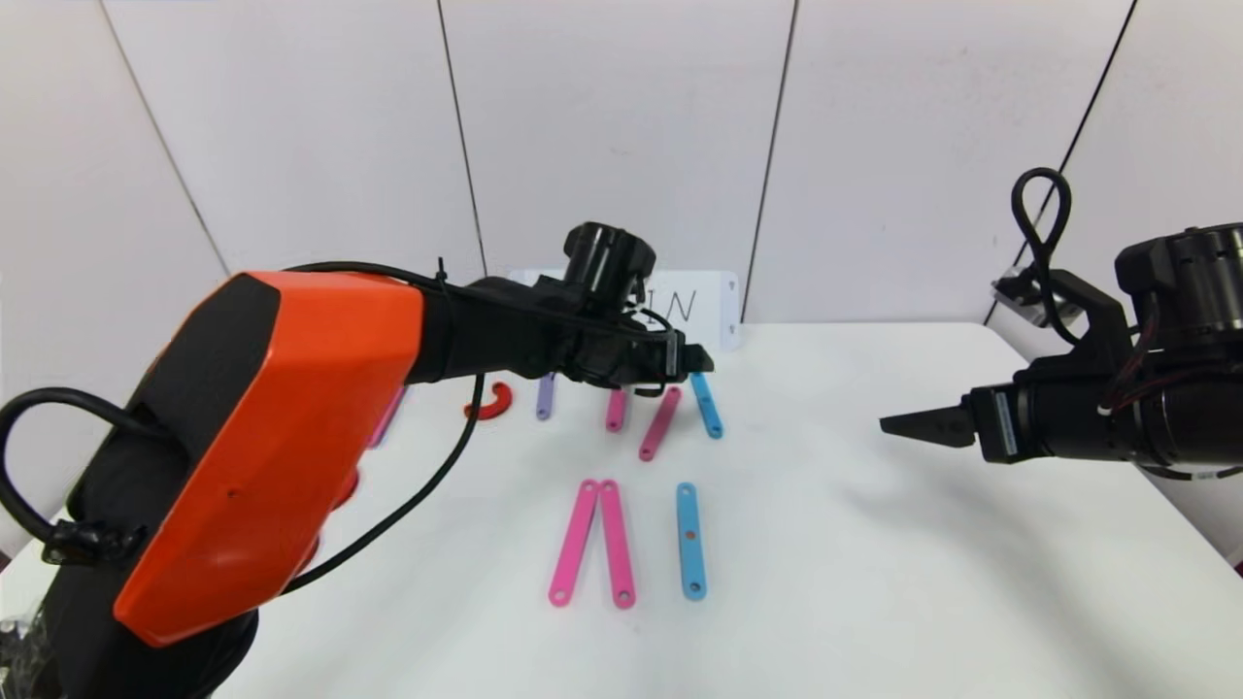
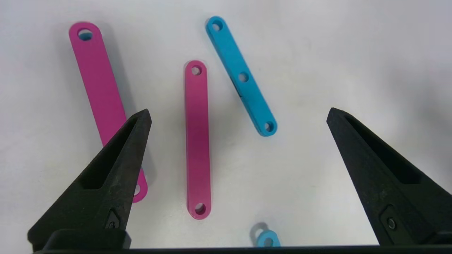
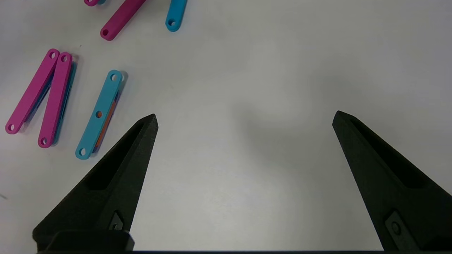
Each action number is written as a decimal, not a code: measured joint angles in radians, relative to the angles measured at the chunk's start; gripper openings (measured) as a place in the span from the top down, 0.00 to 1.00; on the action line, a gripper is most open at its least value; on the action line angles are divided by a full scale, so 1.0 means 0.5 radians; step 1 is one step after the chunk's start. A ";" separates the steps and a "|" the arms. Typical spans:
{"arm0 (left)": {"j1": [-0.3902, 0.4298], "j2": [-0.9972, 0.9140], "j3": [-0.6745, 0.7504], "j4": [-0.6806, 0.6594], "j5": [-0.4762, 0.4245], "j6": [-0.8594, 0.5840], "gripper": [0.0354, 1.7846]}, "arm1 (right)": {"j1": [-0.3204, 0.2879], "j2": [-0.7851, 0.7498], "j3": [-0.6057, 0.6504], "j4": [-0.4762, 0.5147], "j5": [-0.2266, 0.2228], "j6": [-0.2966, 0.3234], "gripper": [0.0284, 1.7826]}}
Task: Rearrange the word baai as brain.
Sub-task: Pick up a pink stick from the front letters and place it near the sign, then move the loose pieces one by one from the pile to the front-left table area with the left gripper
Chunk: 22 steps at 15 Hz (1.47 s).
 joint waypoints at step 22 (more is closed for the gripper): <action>0.922 -0.331 0.085 1.052 0.558 0.436 0.03 | 0.003 0.034 0.006 0.001 0.004 0.004 0.03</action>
